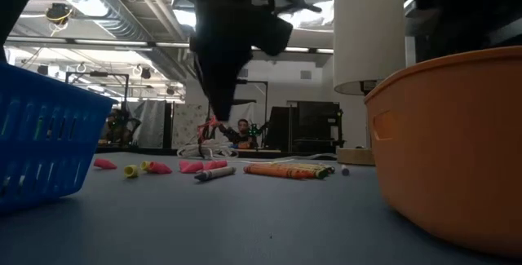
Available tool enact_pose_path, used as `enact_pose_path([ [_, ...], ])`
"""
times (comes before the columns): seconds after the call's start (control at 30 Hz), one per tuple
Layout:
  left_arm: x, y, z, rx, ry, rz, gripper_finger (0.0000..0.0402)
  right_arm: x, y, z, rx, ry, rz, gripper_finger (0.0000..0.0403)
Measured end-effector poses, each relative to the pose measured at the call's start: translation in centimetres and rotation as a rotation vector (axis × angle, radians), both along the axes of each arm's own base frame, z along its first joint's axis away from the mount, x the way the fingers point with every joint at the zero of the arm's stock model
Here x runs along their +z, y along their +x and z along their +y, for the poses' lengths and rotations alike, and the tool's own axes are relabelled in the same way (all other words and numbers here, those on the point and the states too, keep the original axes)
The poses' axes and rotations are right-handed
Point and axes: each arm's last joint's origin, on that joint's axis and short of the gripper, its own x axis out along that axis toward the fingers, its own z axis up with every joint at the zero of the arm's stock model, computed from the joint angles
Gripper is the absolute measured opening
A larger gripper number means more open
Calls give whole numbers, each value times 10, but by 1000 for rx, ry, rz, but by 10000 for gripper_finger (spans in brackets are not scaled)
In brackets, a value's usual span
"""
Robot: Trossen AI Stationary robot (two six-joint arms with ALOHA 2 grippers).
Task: Sort crayons
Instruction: Put the gray crayon into the blue bin
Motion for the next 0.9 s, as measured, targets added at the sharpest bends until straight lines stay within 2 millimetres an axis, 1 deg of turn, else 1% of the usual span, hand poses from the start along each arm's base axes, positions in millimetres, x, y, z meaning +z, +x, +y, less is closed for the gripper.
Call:
enact_pose_path([
  [0.13, -23, -1, -7, 63, -29, -59, 94, -15, 18, 5, -15, -47, 50, 104],
  [0.3, -39, -4, -8, 142, -61, -76, 94, -34, 36, 11, -29, -93, 108, 104],
  [0.43, -46, -8, -8, 197, -63, -65, 94, -48, 46, 15, -33, -120, 159, 104],
  [0.6, -52, -8, -11, 226, -79, -100, 94, -60, 57, 19, -33, -125, 168, 104],
  [0.73, -53, -8, -12, 231, -83, -107, 94, -65, 63, 21, -33, -120, 156, 104],
  [0.9, -53, -6, -14, 249, -94, -131, 94, -67, 68, 22, -34, -110, 131, 104],
])
